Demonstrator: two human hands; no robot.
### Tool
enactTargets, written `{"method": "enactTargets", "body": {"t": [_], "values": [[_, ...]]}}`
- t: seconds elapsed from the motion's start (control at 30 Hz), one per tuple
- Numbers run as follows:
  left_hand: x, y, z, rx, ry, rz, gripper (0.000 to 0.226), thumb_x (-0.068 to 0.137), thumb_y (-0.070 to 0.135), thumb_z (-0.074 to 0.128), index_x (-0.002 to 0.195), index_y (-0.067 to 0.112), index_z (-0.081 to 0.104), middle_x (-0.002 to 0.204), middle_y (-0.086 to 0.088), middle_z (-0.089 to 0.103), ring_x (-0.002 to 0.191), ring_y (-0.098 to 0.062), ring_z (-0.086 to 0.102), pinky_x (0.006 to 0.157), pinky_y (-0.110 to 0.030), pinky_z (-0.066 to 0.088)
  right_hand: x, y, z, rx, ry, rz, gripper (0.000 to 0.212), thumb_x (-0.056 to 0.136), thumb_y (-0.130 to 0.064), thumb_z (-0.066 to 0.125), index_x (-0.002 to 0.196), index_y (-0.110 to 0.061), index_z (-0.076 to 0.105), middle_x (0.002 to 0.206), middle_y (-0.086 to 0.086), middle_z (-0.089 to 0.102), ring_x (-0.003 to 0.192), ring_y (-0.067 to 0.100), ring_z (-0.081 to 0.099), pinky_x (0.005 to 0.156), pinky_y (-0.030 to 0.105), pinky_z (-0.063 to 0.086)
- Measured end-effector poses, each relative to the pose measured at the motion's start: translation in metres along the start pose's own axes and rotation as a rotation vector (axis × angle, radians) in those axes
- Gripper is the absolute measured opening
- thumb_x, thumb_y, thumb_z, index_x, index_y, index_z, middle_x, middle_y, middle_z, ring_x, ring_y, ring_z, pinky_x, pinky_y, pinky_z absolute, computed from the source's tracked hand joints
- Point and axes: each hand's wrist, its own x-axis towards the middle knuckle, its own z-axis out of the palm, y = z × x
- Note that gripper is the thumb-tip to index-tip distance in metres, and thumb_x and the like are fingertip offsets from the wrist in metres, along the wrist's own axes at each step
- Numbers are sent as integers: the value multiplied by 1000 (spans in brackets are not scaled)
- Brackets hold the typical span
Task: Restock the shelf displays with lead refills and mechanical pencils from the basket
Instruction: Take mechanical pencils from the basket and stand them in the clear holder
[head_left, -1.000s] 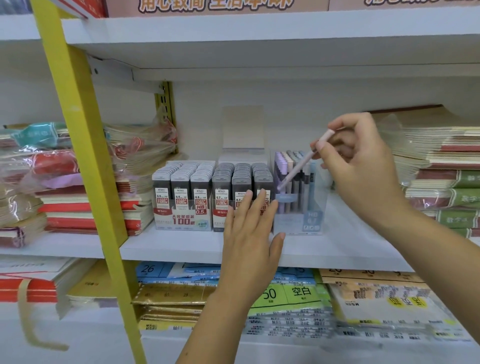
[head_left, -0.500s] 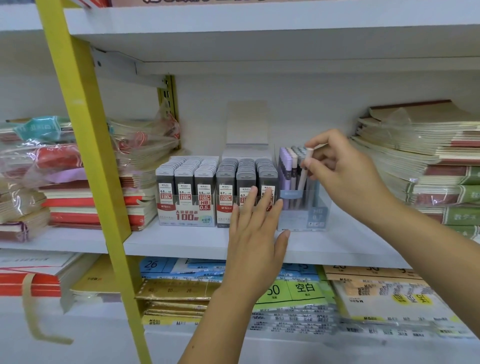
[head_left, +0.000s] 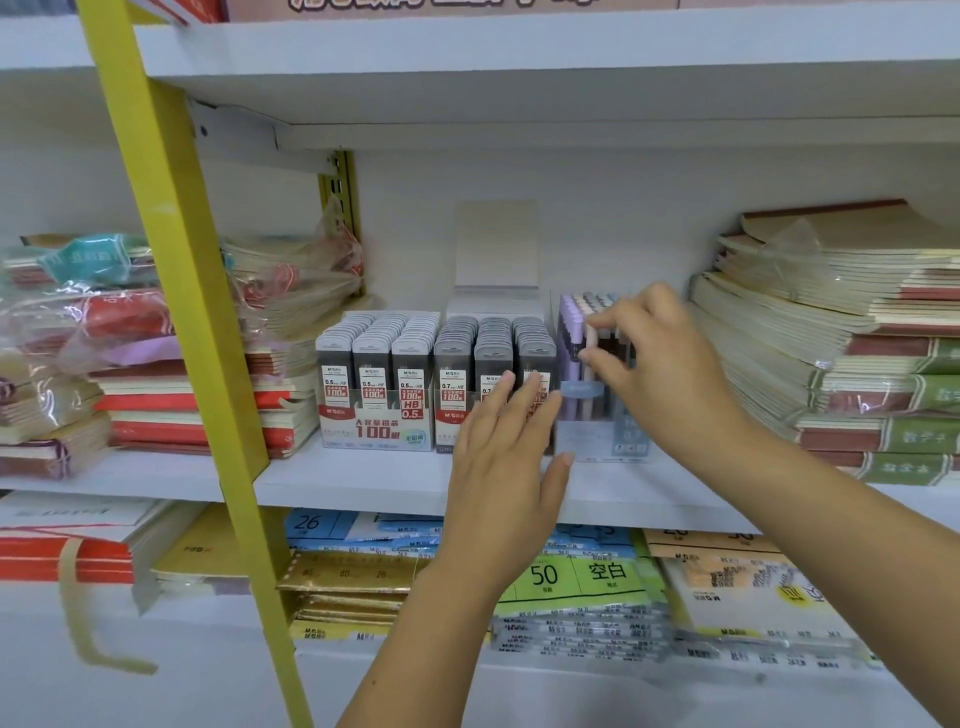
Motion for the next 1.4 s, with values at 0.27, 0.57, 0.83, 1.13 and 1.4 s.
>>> {"method": "enactTargets", "body": {"t": [0.27,0.57,0.83,1.13,1.4], "values": [[68,-24,-57,266,-102,-7,60,102,53,39,156,30,27,167,6,19,155,-16,6,124,-44,2,22,16,-10,-126,-365,-22,65,96,-58,33,154,-32,17,162,-6,12,150,14,3,119,36,6],[85,-38,-56,292,-171,38,49,101,50,46,149,37,42,157,12,42,145,-11,35,118,-38,20,23,17,-3,-77,-387,13,52,98,-46,45,147,-31,37,154,-6,37,143,15,29,116,36,27],[74,-81,-110,308,-110,-43,61,99,57,40,153,29,37,162,3,33,152,-17,24,123,-41,13,42,-60,19,-36,-431,-162,54,102,-44,28,152,-24,25,159,-2,25,148,16,14,115,26,1],[55,-115,-112,315,-157,-51,51,103,46,45,151,31,40,158,5,41,146,-17,34,121,-39,22,37,-81,62,-181,-559,-206,50,104,-45,26,152,-37,18,161,-7,19,148,19,17,118,36,13],[57,-113,-105,312,-120,-45,48,103,46,43,150,37,39,159,7,39,148,-16,29,123,-47,7,36,-61,44,-106,-483,-53,53,98,-54,29,148,-36,34,154,-6,37,144,15,28,117,38,20]]}}
